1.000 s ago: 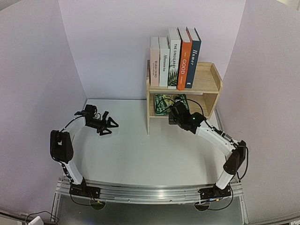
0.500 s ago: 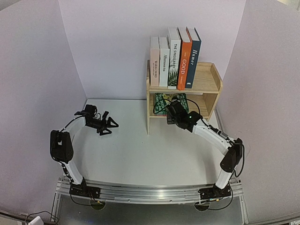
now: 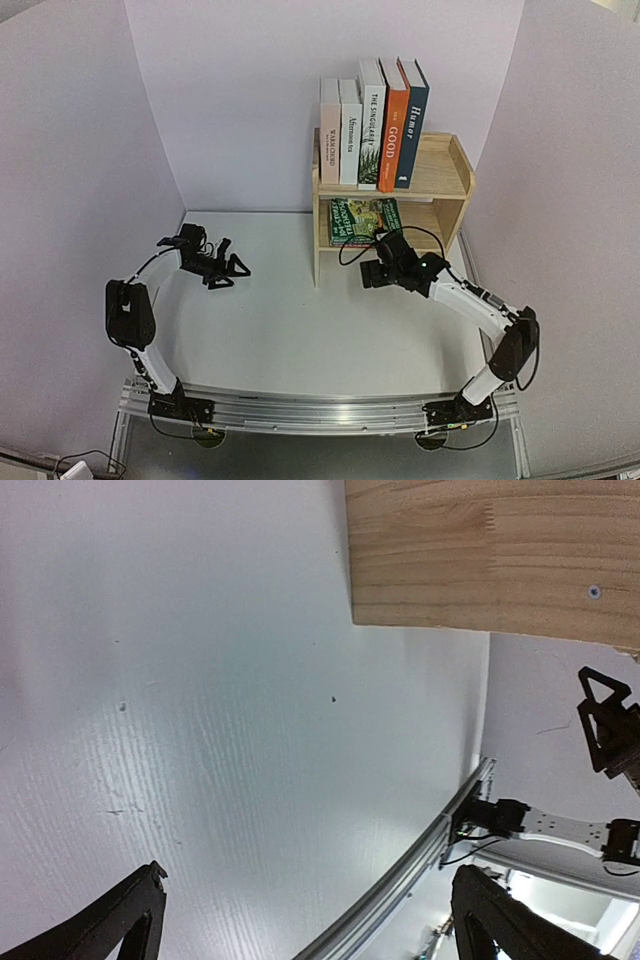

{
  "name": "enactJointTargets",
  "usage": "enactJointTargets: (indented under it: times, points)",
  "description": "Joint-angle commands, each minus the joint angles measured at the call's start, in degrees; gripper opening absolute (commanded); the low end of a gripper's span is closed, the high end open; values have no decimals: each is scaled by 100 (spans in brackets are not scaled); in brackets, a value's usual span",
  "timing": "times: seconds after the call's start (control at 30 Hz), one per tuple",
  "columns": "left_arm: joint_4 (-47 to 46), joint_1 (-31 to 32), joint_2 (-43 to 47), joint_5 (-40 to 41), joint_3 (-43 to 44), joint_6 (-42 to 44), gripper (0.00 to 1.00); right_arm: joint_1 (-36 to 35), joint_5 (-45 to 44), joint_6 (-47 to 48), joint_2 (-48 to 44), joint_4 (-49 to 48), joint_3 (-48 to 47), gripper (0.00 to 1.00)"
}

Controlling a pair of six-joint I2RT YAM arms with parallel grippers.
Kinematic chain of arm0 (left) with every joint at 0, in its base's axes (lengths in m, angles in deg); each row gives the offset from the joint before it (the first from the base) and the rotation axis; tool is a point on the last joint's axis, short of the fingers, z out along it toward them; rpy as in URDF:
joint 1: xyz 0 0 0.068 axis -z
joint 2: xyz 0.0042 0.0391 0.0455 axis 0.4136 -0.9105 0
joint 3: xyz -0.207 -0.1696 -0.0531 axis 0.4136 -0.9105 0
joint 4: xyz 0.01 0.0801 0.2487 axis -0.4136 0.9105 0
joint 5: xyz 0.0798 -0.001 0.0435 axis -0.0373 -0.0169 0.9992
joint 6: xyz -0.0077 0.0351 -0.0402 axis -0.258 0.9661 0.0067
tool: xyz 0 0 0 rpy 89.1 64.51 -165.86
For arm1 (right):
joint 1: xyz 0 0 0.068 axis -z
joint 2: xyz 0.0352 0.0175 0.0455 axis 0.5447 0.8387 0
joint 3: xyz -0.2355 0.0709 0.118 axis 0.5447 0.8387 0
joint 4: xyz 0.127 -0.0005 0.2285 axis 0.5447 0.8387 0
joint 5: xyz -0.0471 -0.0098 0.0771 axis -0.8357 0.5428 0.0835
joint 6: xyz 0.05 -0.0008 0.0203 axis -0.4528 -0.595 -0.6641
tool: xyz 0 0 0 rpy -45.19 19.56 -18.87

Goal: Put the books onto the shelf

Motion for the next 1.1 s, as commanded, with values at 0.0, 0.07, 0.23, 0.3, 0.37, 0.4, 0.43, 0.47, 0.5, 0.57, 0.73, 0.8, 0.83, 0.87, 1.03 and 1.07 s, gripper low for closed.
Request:
enactJointTargets:
  times: [0.0, 0.07, 0.23, 0.3, 0.37, 0.4, 0.43, 0.47, 0.5, 0.57, 0.73, 0.8, 0.83, 0.87, 1.03, 1.07]
  points:
    - [598, 1, 1133, 1377, -47, 1233, 100, 349, -135, 61, -1299, 251, 1168, 93]
    - [598, 0, 1672, 2063, -411, 1684, 100, 825, -138, -52, -1709, 197, 1713, 93]
    - [-1093, 5, 3435, 3022, -2210, 2002, 100, 2172, -28, -7, -2197, -147, 2603, 93]
    - [-2361, 1, 4134, 3883, -3162, 1258, 100, 2823, 116, 114, -2480, -696, 3156, 95]
    - [-3586, 3, 4577, 5078, -3843, 281, 100, 3694, 637, 49, -2978, -1452, 3865, 95]
    - [-3863, 0, 4705, 5611, -4085, -107, 100, 4126, 889, 2, -3252, -1885, 4247, 95]
    - [-3979, -10, 4772, 5903, -4264, -285, 100, 4390, 961, 34, -3531, -2306, 4615, 95]
    - [-4057, -30, 4839, 6104, -4460, -329, 100, 4522, 887, 166, -3855, -2734, 4987, 96]
    - [-4147, -49, 4907, 6299, -4638, -318, 100, 4590, 825, 329, -4146, -3111, 5313, 96]
    - [-4482, -74, 5022, 6818, -5053, -105, 100, 4596, 671, 625, -4611, -3658, 5807, 98]
    - [-5896, -87, 5230, 7420, -6242, 679, 100, 4596, 558, 828, -5690, -4734, 6945, 98]
    - [-5998, -104, 5246, 7383, -6399, 596, 100, 4596, 660, 832, -5890, -4926, 7190, 98]
    - [-6033, -110, 5237, 7389, -6456, 520, 100, 4596, 664, 839, -5953, -4966, 7274, 98]
    - [-6010, -117, 5251, 7379, -6463, 498, 100, 4596, 593, 837, -5982, -4967, 7324, 98]
    - [-5884, -123, 5290, 7319, -6447, 416, 100, 4596, 619, 865, -5980, -4993, 7376, 98]
    - [-5880, -123, 5292, 7263, -6443, 397, 100, 4596, 640, 866, -5953, -4991, 7373, 98]
